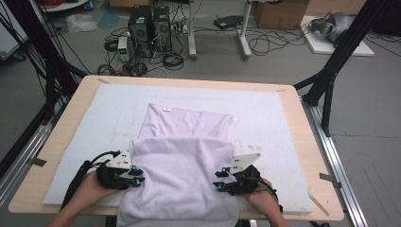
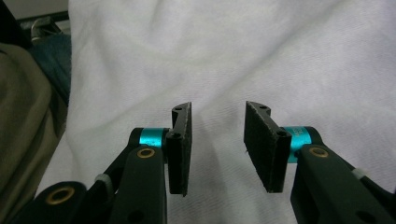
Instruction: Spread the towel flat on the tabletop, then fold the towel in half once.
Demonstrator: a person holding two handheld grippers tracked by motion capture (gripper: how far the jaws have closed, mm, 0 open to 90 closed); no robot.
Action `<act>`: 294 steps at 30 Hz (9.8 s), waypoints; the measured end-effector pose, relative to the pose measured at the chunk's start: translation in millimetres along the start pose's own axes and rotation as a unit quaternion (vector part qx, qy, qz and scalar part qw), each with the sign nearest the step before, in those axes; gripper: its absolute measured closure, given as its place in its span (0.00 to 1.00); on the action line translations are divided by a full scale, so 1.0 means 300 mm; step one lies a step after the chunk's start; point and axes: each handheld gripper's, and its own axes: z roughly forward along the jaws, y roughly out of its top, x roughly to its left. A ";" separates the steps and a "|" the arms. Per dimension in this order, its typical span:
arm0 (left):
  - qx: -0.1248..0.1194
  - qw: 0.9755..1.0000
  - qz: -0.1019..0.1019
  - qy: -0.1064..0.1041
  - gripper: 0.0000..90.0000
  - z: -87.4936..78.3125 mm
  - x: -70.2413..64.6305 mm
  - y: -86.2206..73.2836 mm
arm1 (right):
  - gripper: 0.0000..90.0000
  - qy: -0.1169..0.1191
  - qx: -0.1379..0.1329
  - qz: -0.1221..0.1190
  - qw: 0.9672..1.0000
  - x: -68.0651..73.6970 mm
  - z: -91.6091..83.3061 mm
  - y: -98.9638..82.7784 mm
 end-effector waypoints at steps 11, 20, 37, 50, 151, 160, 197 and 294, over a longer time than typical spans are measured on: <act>0.000 1.000 -0.007 0.006 0.96 -0.120 -0.032 -0.068 | 0.66 -0.005 0.023 -0.002 1.000 -0.003 0.011 -0.012; 0.005 0.999 0.034 -0.022 0.70 -0.041 -0.073 -0.011 | 0.66 0.014 0.025 -0.011 1.000 0.021 0.024 0.000; -0.035 0.998 0.045 -0.034 0.72 -0.123 -0.156 -0.029 | 0.87 0.086 -0.049 -0.019 0.995 0.134 -0.094 0.013; 0.005 0.997 0.058 -0.047 0.97 -0.025 -0.128 -0.029 | 0.95 0.022 0.027 -0.002 0.999 0.042 0.006 -0.029; -0.039 0.997 -0.036 0.058 0.60 0.010 0.038 -0.022 | 0.82 0.015 0.019 0.062 0.998 -0.058 -0.056 -0.078; -0.055 0.996 -0.033 0.060 0.57 0.005 0.045 -0.007 | 0.70 -0.012 -0.017 0.062 0.998 -0.077 -0.068 -0.064; -0.094 0.991 -0.053 0.077 0.46 -0.012 0.089 0.011 | 0.40 -0.078 -0.043 0.075 0.993 -0.140 -0.070 -0.030; -0.153 0.976 -0.100 0.122 0.97 -0.132 0.233 0.053 | 0.96 -0.053 -0.115 0.111 0.986 -0.315 -0.215 0.103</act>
